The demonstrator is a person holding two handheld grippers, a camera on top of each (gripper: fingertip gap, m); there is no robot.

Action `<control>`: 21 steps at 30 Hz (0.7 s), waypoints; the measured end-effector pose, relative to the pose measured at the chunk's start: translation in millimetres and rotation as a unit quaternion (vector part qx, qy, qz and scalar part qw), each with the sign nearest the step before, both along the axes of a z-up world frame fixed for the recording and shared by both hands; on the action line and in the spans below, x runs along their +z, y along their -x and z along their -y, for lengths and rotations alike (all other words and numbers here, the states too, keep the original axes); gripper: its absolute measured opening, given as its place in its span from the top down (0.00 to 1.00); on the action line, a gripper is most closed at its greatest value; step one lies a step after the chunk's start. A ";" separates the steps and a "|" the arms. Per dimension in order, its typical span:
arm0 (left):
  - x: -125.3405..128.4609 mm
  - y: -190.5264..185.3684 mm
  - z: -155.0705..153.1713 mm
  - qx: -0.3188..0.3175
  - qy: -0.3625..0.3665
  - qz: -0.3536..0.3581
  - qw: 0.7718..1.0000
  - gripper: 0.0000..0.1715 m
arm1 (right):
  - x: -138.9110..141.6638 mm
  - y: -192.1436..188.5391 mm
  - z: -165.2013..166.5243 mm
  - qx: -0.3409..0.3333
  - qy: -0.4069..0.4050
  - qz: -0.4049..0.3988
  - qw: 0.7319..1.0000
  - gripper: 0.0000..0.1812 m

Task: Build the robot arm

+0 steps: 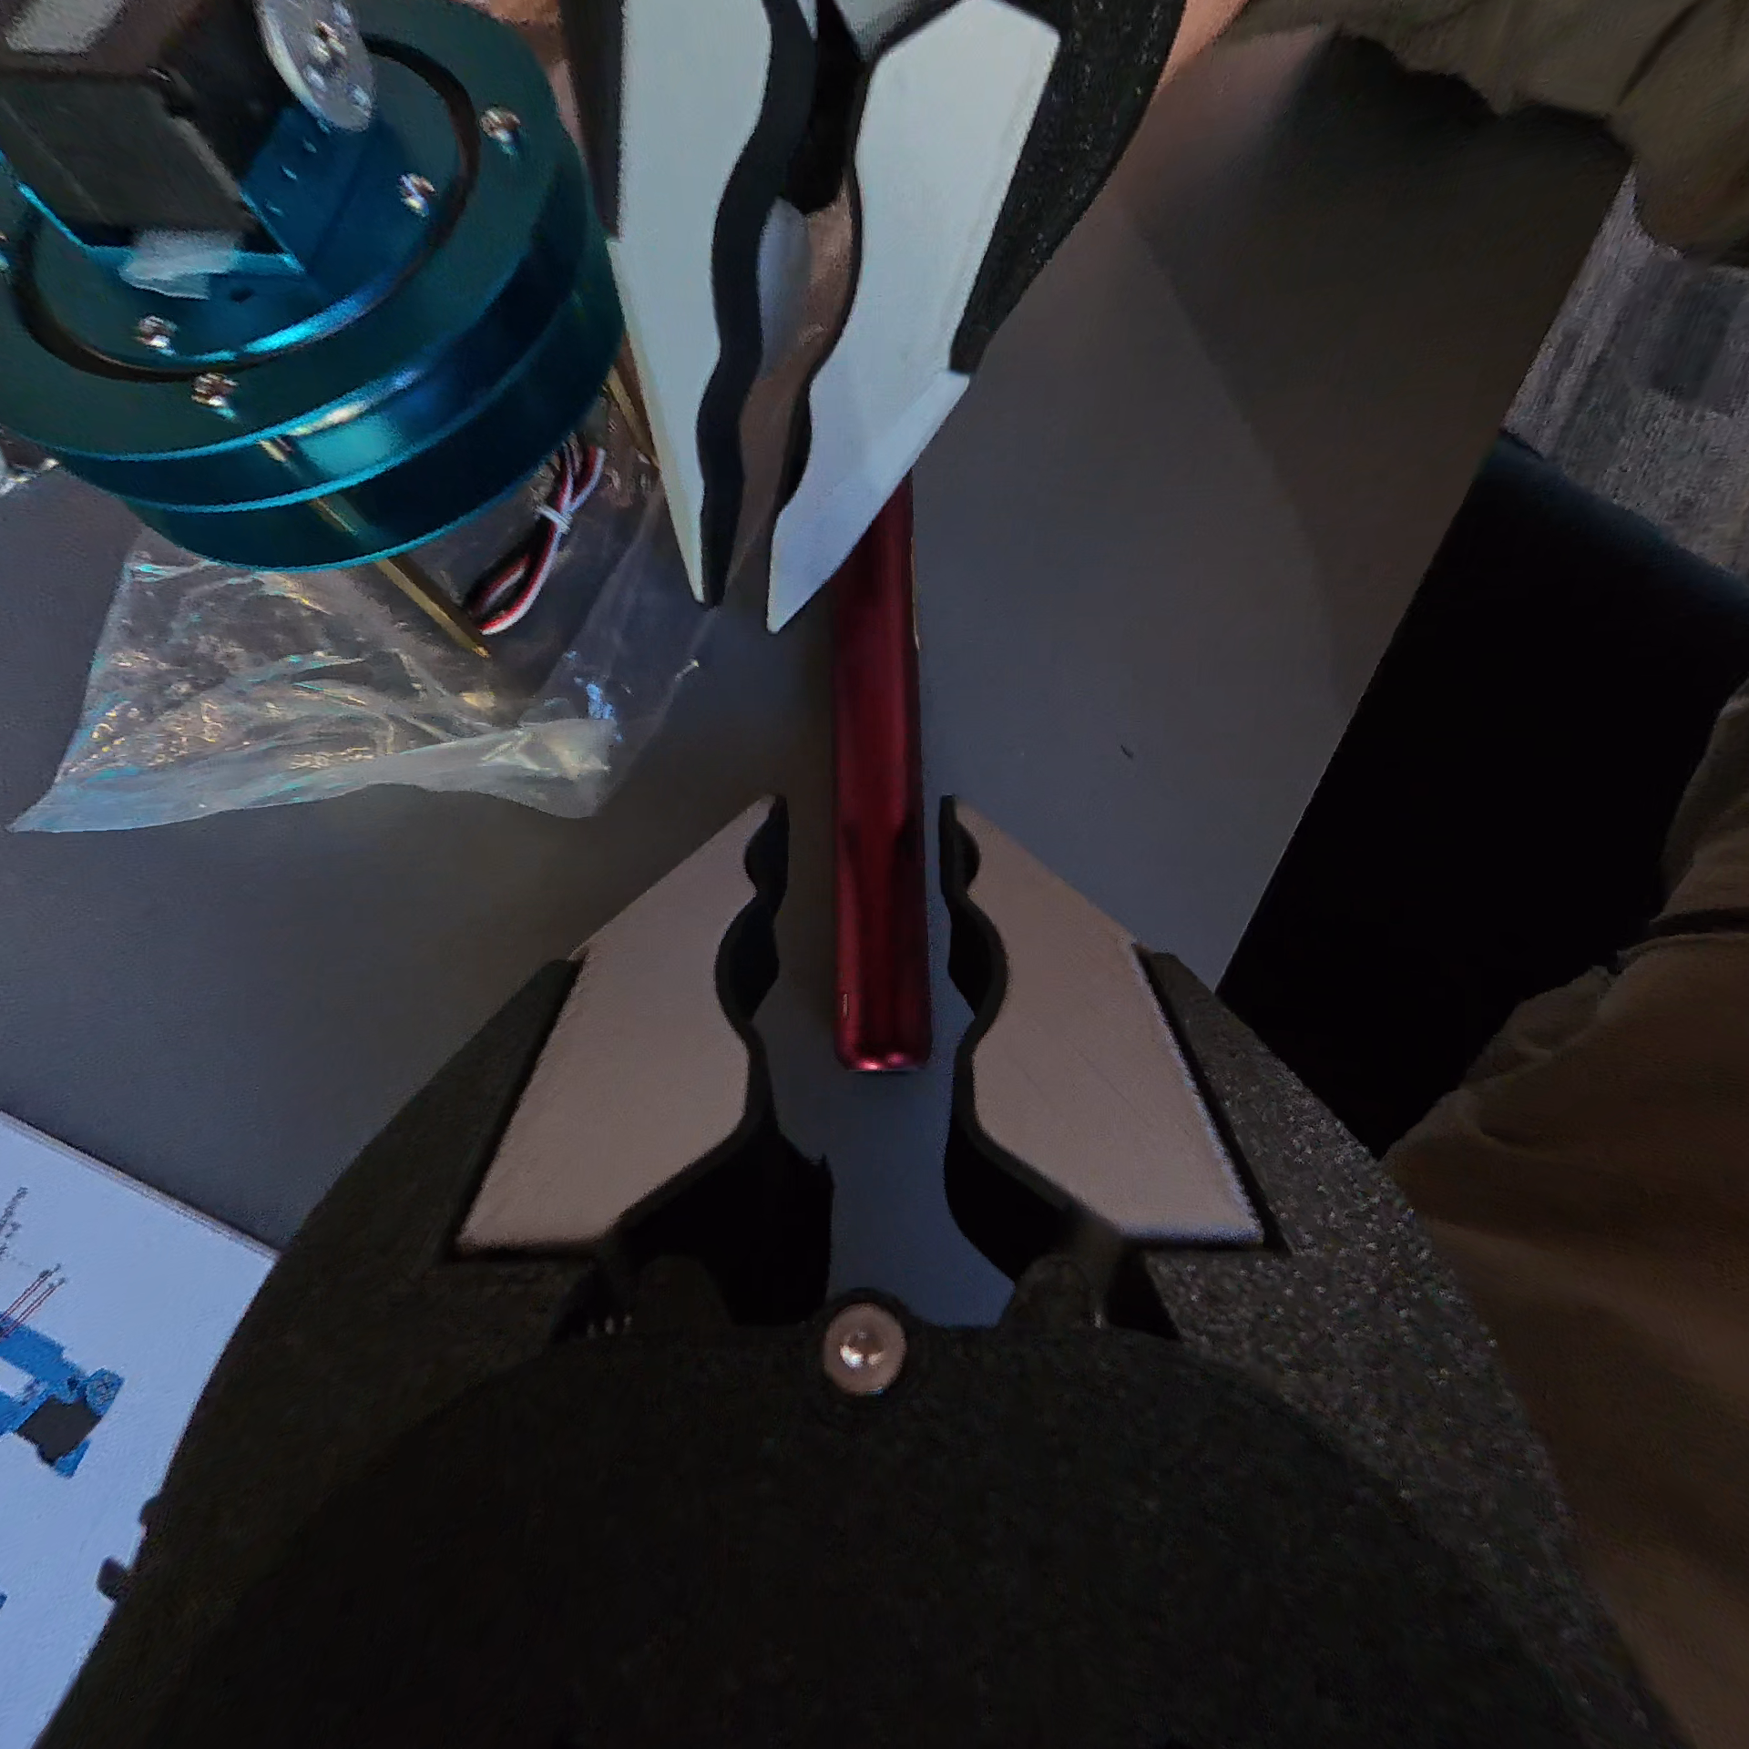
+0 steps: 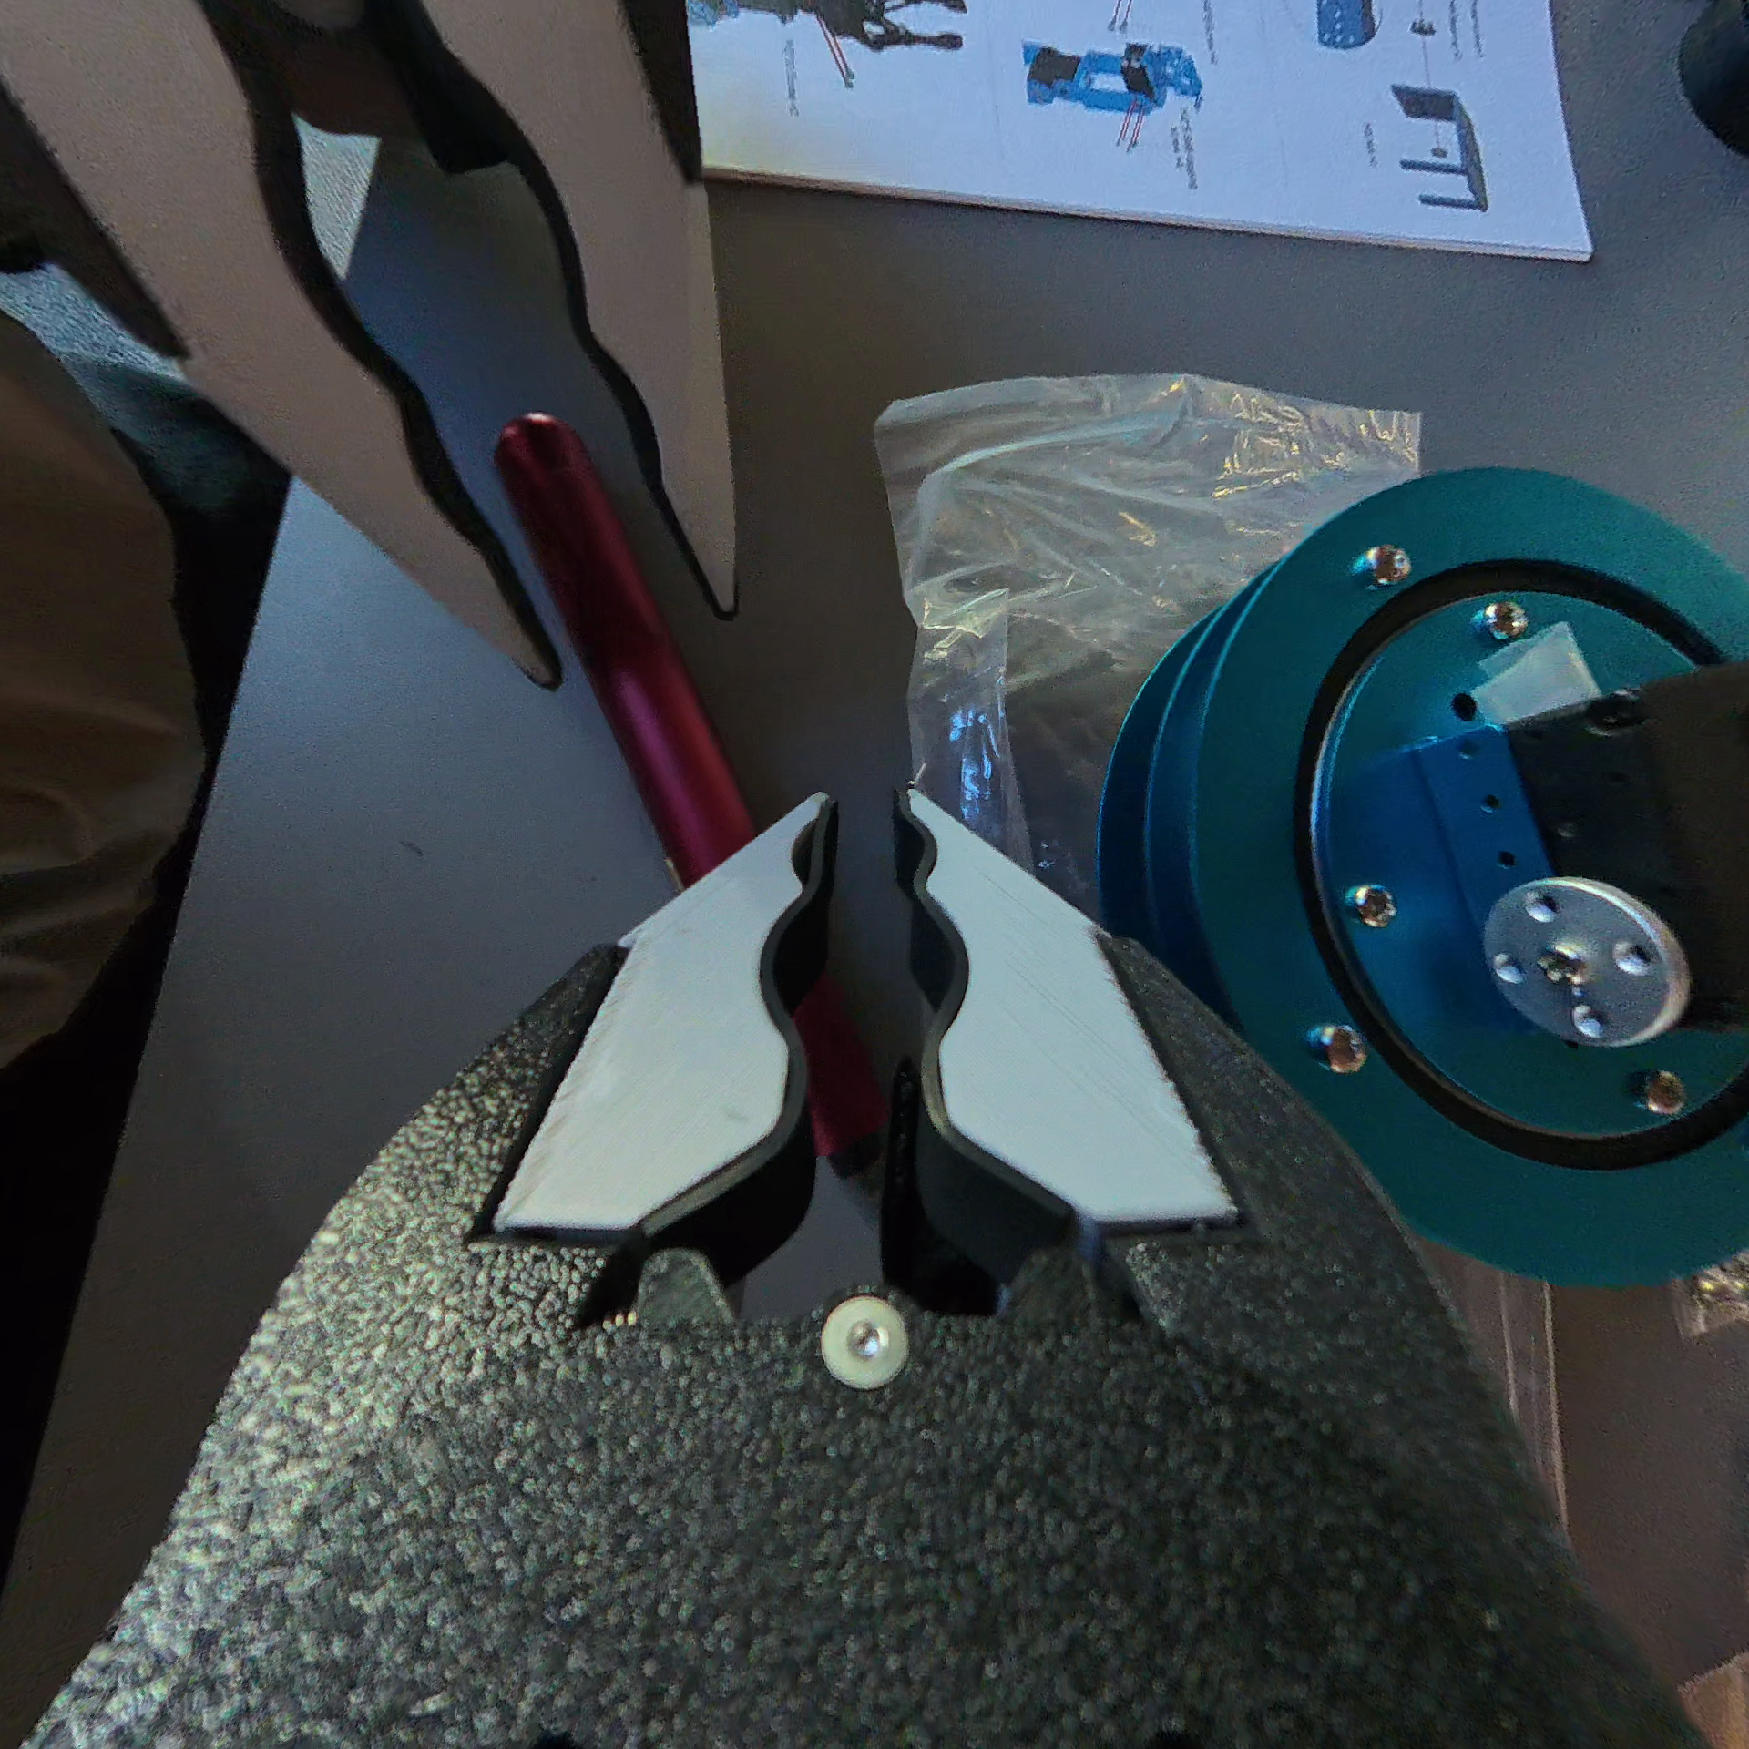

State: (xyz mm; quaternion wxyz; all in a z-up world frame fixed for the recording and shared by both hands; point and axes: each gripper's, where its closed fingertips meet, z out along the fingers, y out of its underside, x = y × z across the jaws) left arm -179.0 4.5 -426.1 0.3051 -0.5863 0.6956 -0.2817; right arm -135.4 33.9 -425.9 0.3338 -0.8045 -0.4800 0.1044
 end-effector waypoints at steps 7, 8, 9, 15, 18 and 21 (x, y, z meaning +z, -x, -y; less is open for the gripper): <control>-11.4 3.1 9.1 -0.021 -0.005 -0.027 0.999 0.86 | -10.2 0.4 -8.9 -0.025 0.003 0.034 0.999 0.94; -11.5 3.5 10.5 -0.027 -0.005 -0.026 0.999 0.88 | -10.8 -0.3 -10.1 -0.032 0.010 0.033 0.999 0.94; -11.5 4.0 10.6 -0.030 -0.003 -0.025 0.999 0.88 | -10.9 -0.3 -10.7 -0.038 0.019 0.030 0.999 0.94; -11.7 15.2 14.3 -0.061 0.012 -0.032 0.998 0.88 | -12.5 2.5 -10.9 -0.039 0.037 0.051 0.997 0.93; -11.8 19.6 15.8 -0.077 0.007 -0.034 0.996 0.88 | -11.6 0.2 -14.2 -0.040 0.019 0.072 0.996 0.96; -12.0 25.2 15.4 -0.087 0.010 -0.039 0.995 0.89 | -13.2 1.9 -13.6 -0.032 0.023 0.078 0.996 0.97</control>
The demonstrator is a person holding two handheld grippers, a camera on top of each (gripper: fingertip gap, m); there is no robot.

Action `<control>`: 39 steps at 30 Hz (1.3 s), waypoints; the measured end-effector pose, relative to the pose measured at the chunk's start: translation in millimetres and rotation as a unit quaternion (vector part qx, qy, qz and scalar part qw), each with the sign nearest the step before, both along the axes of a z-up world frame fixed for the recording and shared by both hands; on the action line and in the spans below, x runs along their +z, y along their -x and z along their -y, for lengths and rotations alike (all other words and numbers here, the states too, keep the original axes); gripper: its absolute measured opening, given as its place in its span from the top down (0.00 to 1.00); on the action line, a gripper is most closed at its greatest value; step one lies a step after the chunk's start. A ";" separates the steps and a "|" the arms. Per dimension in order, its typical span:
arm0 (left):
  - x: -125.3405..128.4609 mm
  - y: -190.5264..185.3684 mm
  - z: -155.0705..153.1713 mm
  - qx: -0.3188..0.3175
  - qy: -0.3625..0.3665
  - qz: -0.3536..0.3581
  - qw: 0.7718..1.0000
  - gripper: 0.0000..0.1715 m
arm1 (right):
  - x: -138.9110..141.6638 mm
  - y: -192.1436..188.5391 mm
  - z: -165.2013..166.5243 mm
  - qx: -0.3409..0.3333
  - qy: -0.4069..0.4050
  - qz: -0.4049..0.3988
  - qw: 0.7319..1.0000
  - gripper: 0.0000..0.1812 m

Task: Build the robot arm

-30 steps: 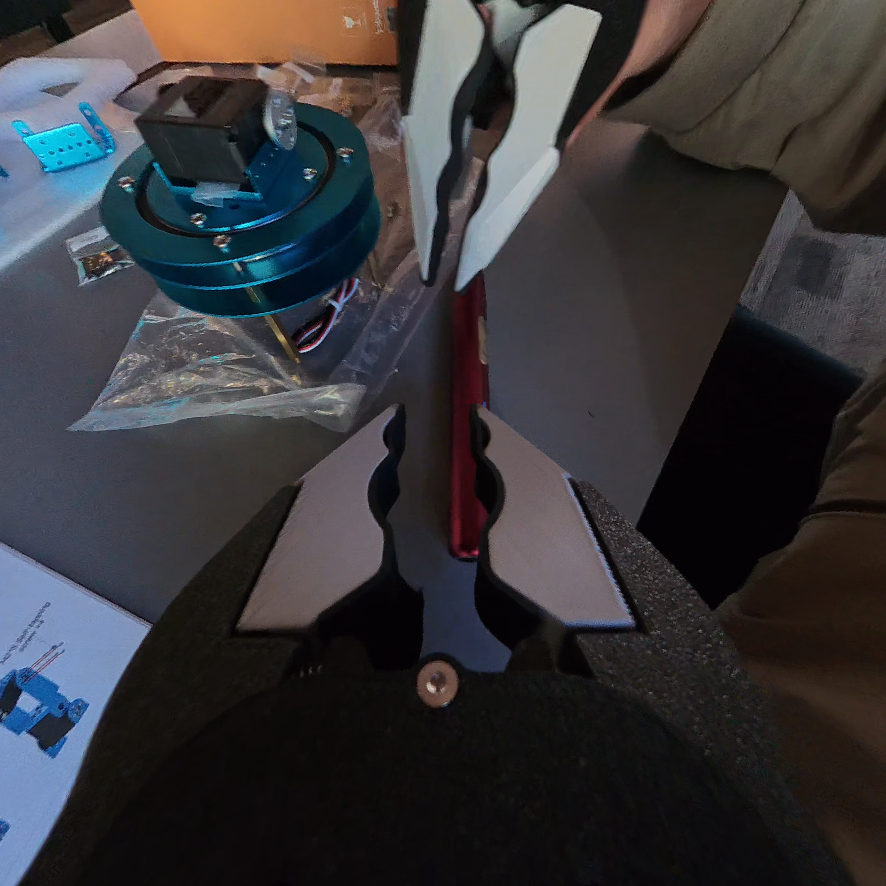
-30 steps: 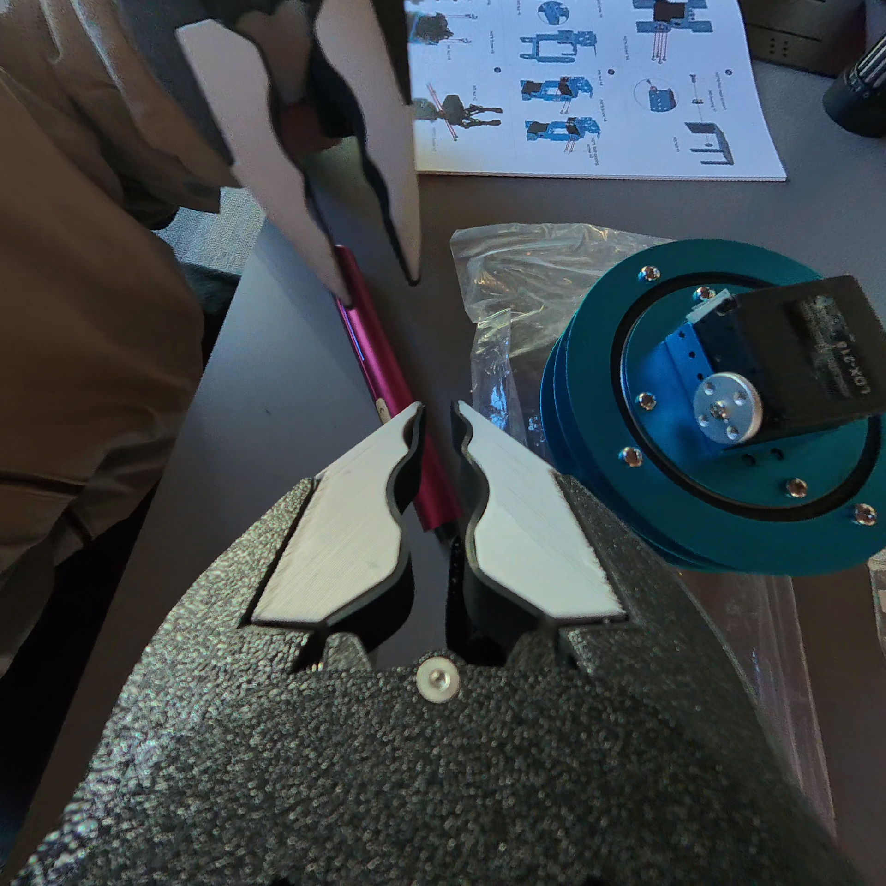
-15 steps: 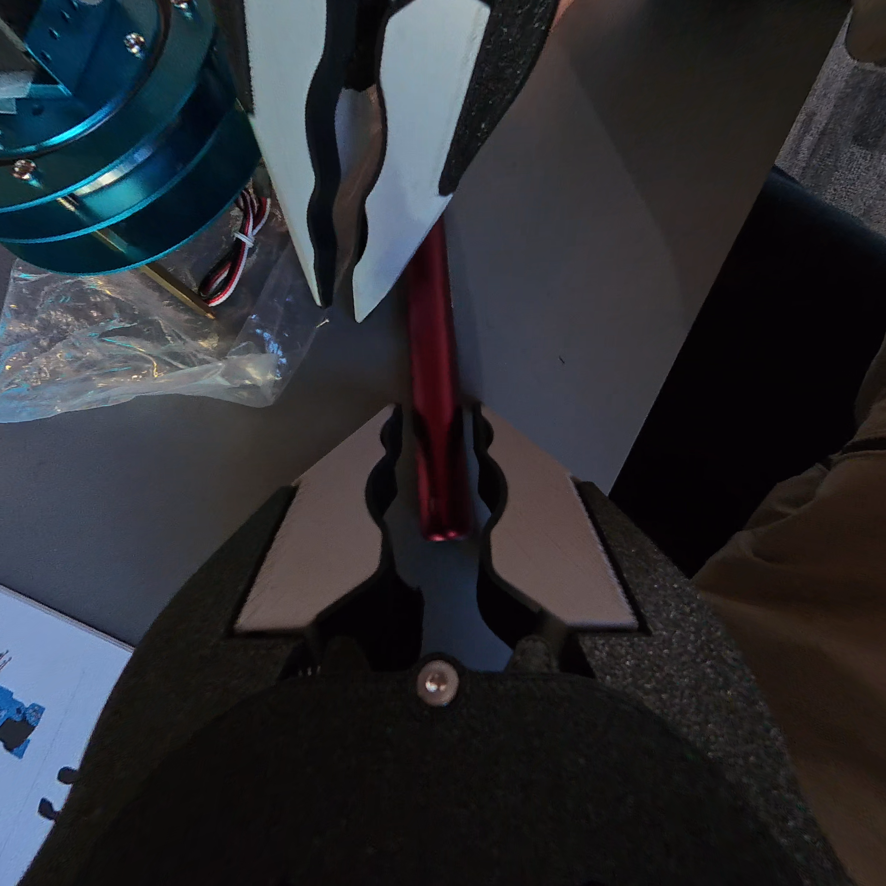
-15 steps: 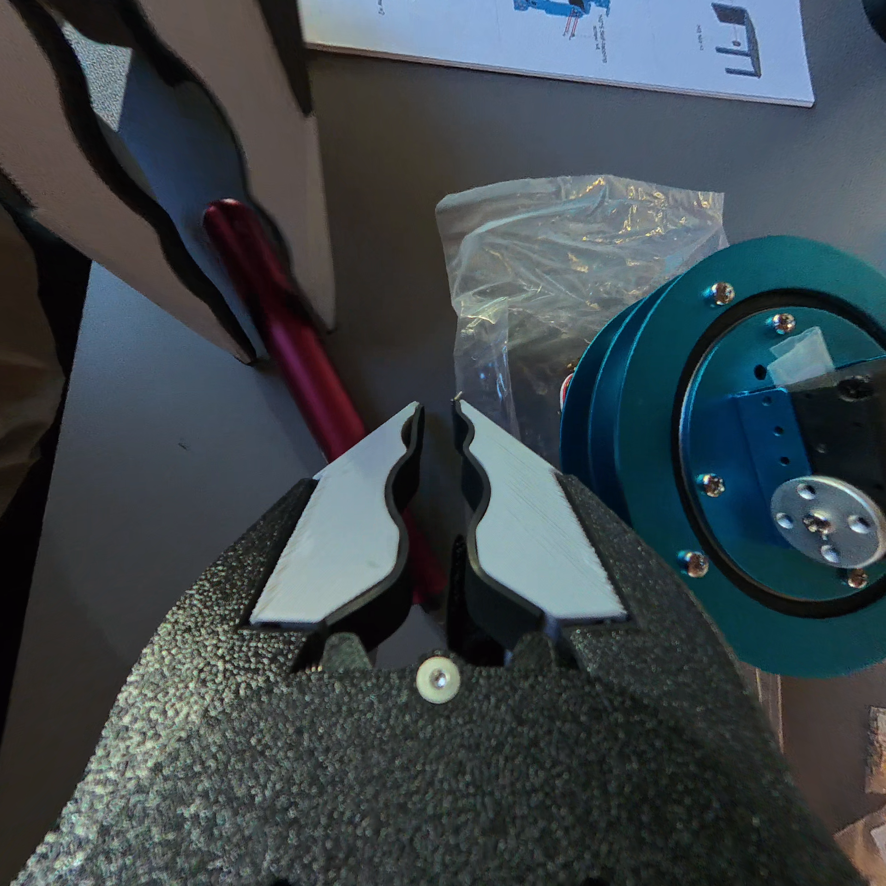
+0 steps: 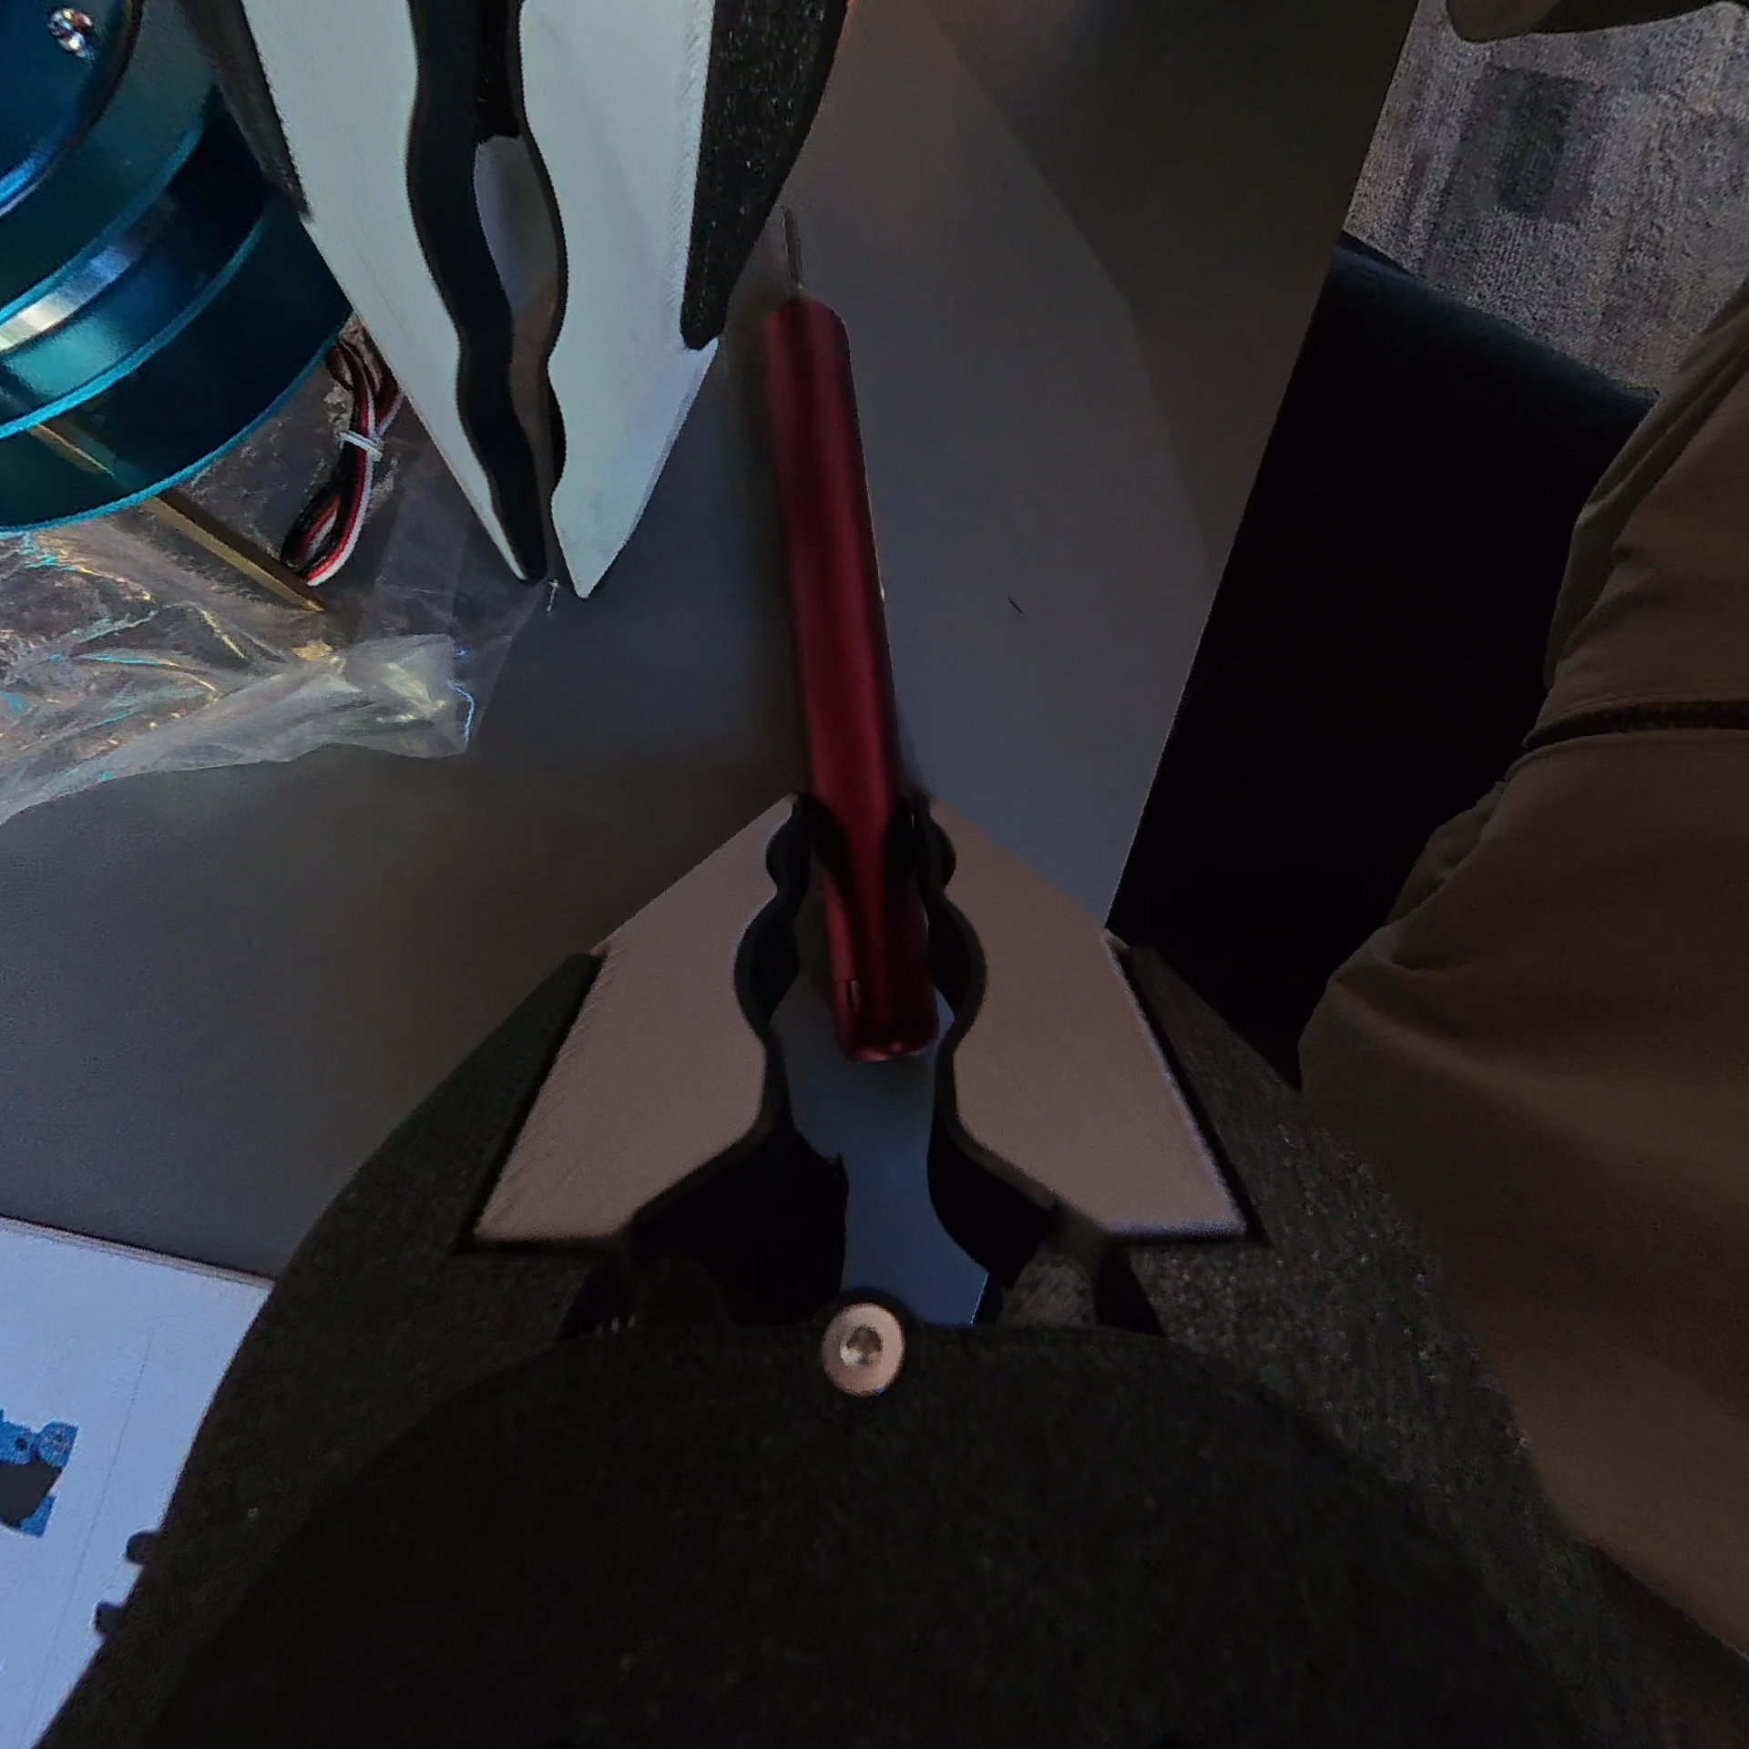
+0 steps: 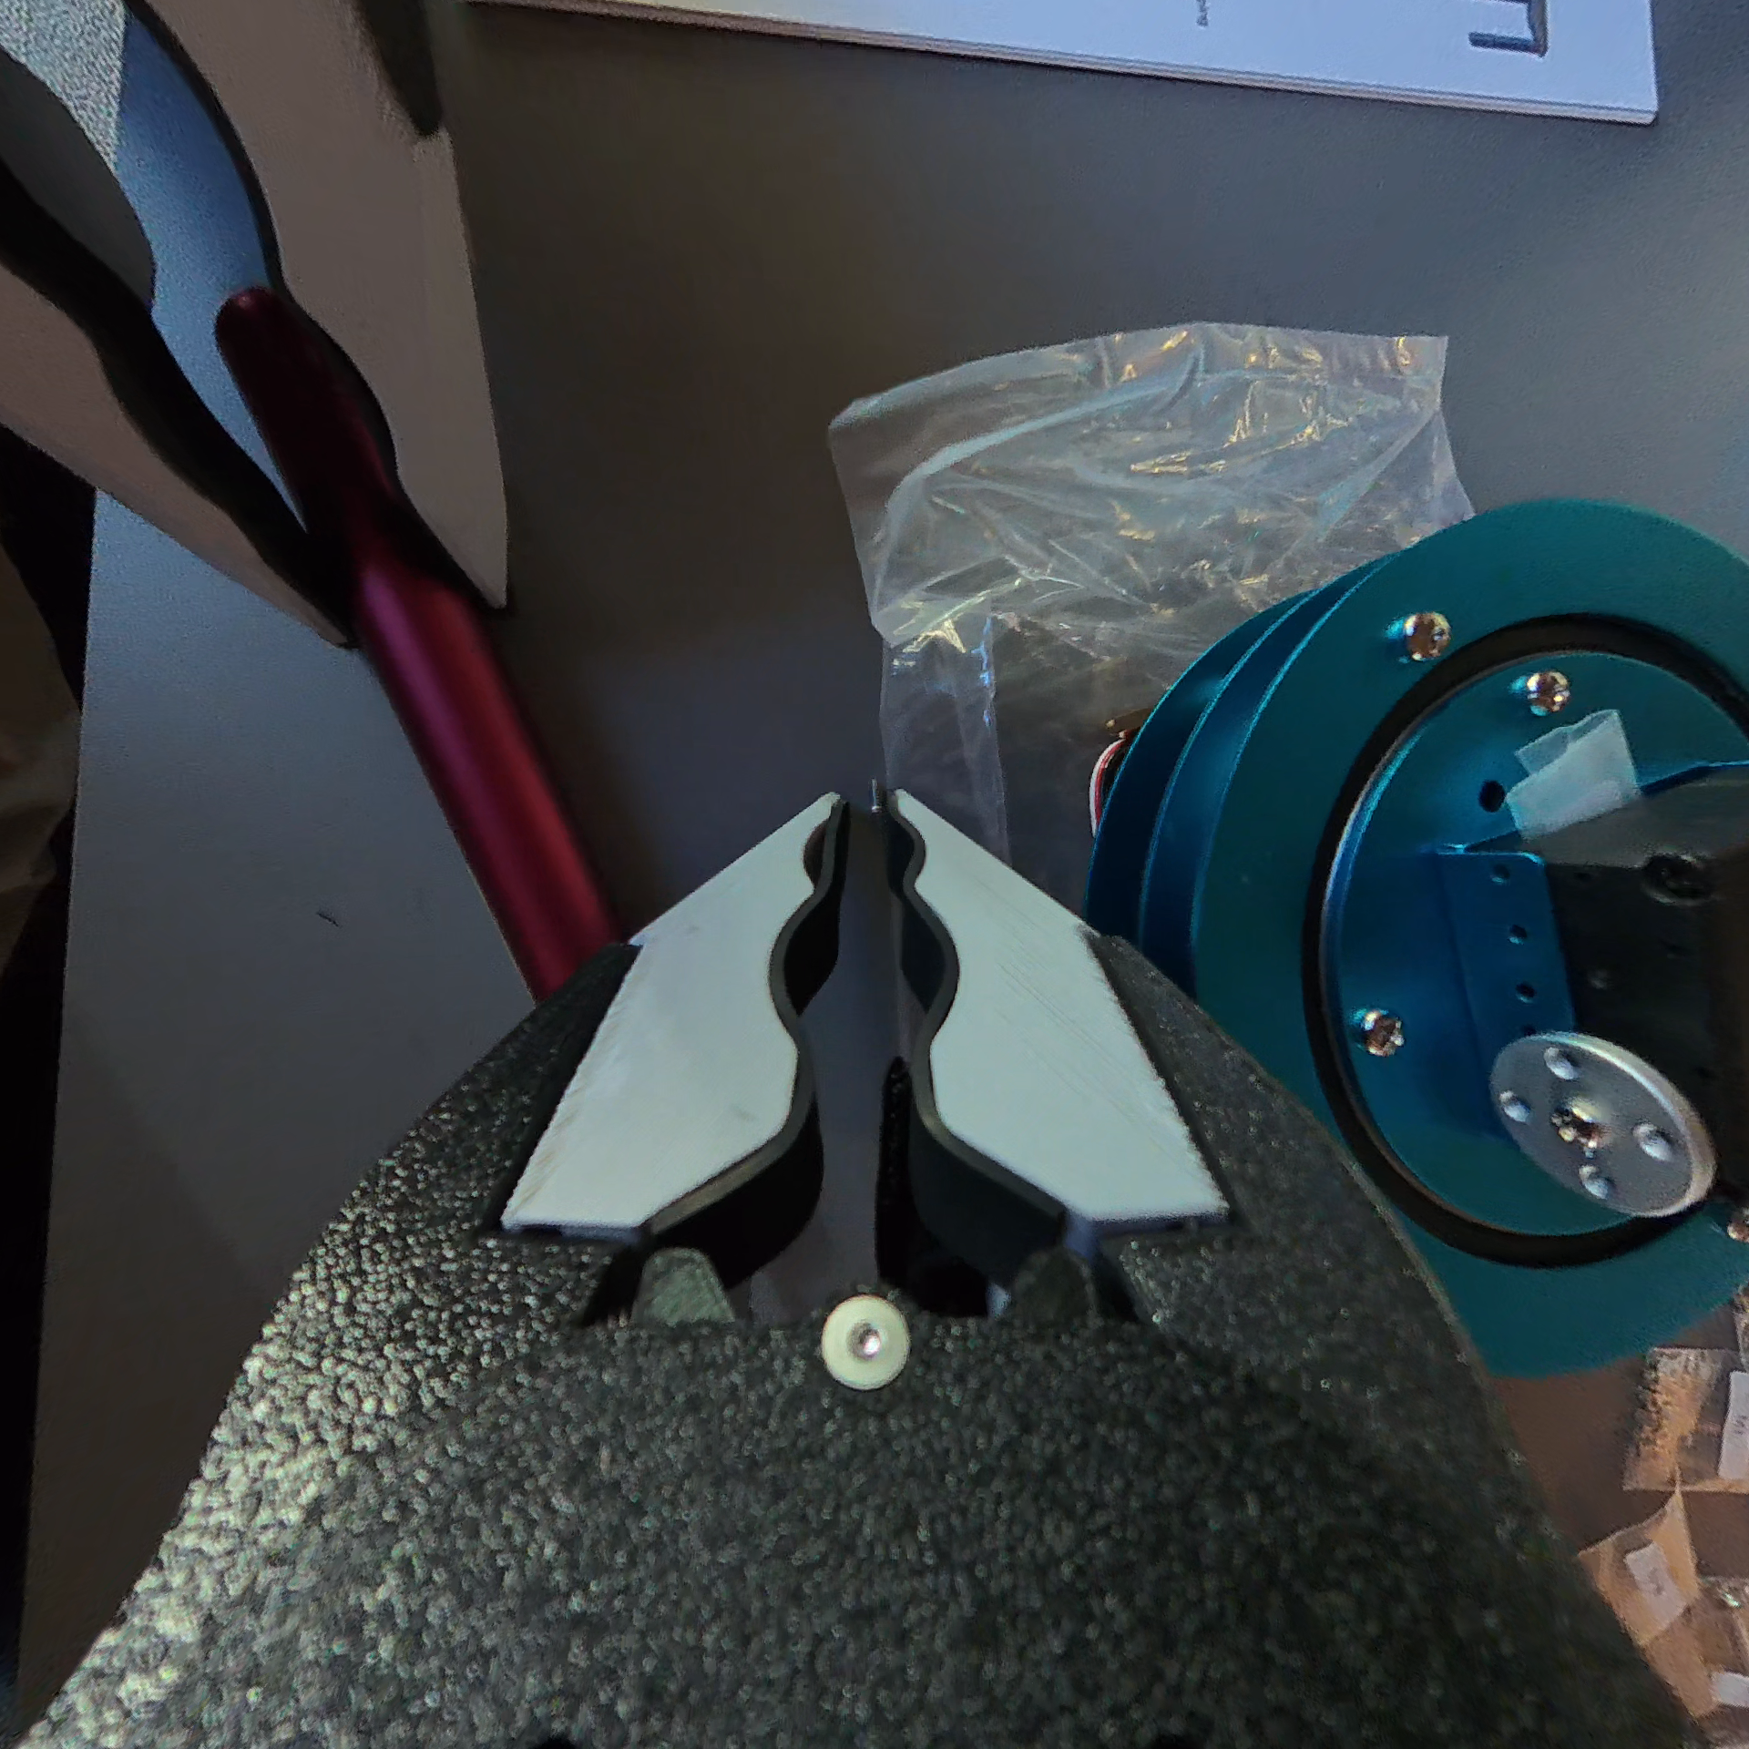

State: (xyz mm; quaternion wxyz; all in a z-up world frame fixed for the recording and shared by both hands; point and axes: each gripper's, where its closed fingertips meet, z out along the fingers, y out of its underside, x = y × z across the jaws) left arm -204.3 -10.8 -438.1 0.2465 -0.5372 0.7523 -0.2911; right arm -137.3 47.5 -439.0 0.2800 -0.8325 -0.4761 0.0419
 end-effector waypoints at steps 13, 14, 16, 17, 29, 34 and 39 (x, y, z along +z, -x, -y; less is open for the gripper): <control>2.3 1.5 -8.3 0.012 0.009 0.019 1.000 0.85 | 6.3 1.7 8.5 0.022 0.008 -0.031 0.999 1.00; 1.5 1.5 -8.7 0.012 0.005 0.018 1.000 0.85 | 6.7 1.2 7.9 0.021 0.005 -0.032 0.999 1.00; 0.8 1.3 -9.1 0.011 -0.001 0.017 1.000 0.84 | 6.5 2.9 6.6 0.017 0.007 -0.039 0.999 0.96; 0.8 1.2 -8.9 0.011 0.000 0.017 1.000 0.84 | 6.0 2.9 4.9 0.013 0.008 -0.039 0.999 0.95; 0.6 0.3 -5.6 0.006 0.003 0.018 1.000 0.88 | -1.6 4.9 4.1 0.009 0.033 -0.045 0.998 0.98; 0.7 0.2 -5.8 0.006 0.005 0.017 1.000 0.88 | -2.3 6.5 6.3 0.018 0.046 -0.052 0.997 1.00; 1.5 -1.1 -6.8 0.008 0.006 0.020 1.000 0.88 | 0.5 5.9 5.3 0.018 0.048 -0.038 0.998 0.98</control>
